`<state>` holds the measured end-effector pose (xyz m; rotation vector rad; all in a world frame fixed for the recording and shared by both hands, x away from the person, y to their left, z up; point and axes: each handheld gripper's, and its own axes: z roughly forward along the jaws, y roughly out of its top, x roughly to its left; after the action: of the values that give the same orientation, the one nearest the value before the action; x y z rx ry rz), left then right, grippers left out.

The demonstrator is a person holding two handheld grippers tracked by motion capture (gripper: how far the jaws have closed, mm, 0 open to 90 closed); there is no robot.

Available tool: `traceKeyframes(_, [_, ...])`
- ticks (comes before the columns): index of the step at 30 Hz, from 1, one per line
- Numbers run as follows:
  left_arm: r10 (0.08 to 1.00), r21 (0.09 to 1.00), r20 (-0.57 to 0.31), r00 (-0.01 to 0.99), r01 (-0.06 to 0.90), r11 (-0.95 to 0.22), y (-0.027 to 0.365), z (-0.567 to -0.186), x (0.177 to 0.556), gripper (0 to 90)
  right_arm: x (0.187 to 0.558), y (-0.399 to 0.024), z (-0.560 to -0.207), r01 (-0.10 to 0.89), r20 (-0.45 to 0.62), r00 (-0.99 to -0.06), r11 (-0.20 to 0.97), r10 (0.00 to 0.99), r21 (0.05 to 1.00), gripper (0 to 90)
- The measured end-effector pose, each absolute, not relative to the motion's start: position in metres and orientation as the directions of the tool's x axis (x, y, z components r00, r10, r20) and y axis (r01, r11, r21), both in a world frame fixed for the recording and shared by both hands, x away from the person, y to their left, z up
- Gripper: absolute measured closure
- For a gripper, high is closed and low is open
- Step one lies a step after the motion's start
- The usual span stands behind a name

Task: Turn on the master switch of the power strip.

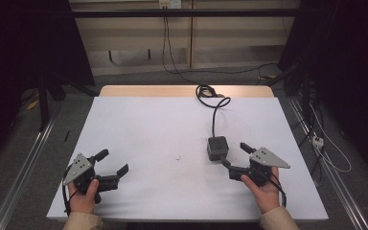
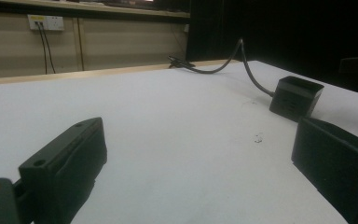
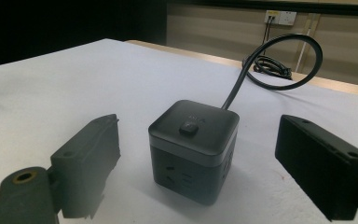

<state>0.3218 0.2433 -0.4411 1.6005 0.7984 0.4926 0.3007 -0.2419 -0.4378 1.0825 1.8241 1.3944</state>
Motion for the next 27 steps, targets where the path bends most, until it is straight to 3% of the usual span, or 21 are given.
traceKeyframes(27, [0.737,0.973,-0.127,0.664,0.226,-0.036,0.2442,-0.4418,0.3226,2.8,0.3051,-0.2436,-0.4382,0.259,0.04,-0.49,0.101,0.871,0.96,13.1])
